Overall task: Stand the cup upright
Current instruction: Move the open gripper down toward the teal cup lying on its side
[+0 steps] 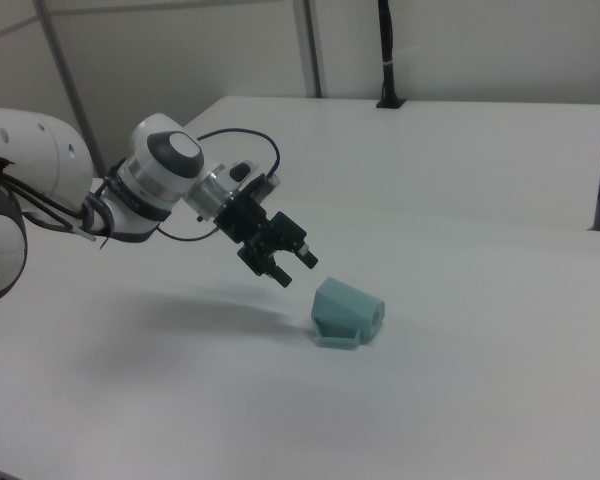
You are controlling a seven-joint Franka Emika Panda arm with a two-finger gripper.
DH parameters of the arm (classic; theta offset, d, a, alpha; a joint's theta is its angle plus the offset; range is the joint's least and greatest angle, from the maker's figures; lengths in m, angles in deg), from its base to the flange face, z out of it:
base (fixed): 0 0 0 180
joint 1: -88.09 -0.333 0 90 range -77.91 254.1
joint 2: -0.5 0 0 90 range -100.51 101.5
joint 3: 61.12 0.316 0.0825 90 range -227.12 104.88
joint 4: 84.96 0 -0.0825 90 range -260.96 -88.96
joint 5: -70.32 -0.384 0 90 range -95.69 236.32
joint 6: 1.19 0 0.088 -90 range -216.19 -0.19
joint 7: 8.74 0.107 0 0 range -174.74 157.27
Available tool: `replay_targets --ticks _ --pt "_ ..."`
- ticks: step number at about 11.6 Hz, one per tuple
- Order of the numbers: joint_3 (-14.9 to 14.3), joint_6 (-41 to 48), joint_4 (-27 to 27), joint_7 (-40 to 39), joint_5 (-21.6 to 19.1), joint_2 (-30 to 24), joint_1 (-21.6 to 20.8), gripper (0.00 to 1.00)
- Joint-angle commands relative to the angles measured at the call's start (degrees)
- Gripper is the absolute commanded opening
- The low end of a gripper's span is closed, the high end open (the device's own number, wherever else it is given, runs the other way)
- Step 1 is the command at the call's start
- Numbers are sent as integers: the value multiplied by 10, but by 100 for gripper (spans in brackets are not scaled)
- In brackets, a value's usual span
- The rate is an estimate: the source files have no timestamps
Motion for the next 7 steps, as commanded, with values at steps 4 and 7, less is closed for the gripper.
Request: replay_targets --ticks 4,7 --pt "5 -4 10 32 84 43 12 100" --pt "5 -3 9 41 123 53 15 100"
